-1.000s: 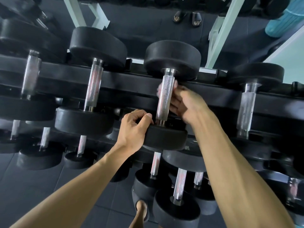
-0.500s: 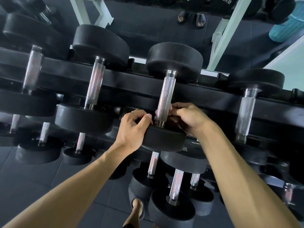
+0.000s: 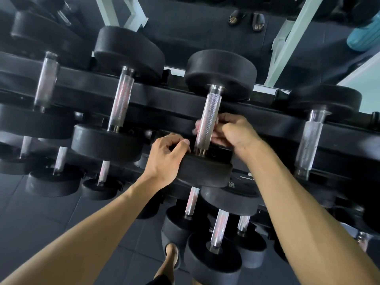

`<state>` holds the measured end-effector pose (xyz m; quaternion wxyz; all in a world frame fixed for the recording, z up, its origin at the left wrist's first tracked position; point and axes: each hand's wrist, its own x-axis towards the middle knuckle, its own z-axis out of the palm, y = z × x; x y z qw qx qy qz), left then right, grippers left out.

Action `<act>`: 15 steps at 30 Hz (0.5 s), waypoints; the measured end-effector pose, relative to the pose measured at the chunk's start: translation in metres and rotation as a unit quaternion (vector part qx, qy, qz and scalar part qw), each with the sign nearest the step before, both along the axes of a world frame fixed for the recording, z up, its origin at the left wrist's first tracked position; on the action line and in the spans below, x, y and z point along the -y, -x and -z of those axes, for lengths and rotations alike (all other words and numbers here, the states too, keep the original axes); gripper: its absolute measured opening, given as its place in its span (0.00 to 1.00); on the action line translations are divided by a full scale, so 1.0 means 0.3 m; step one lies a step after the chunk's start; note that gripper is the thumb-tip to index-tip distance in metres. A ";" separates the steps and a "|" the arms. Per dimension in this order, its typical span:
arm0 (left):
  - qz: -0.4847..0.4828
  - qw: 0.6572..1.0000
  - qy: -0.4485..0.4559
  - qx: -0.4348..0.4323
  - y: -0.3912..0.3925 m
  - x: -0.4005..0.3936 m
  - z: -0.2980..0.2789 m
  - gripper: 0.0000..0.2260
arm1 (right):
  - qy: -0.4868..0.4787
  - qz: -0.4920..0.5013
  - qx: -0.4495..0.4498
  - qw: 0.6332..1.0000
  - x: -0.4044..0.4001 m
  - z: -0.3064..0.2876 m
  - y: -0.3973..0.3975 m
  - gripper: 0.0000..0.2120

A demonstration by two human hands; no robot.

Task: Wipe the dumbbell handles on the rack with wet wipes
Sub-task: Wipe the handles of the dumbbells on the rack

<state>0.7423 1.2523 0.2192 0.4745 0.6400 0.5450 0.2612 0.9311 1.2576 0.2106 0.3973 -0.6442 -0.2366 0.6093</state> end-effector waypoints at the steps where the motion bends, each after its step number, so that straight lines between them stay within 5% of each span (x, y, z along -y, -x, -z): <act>1: 0.000 1.000 0.000 -0.002 0.000 0.000 -0.002 0.17 | 0.003 -0.048 0.058 0.997 0.022 0.014 0.006 0.15; 4: -0.003 1.000 0.010 -0.003 -0.001 0.001 -0.007 0.15 | 0.016 -0.132 0.123 0.984 0.071 0.028 -0.002 0.17; 9: -0.005 1.000 0.013 -0.009 -0.004 0.000 -0.010 0.14 | -0.025 0.040 -0.058 0.997 0.007 -0.009 0.007 0.15; 15: 0.002 1.000 0.006 0.002 0.000 0.006 -0.013 0.18 | -0.002 -0.035 0.083 0.996 0.133 0.012 -0.006 0.17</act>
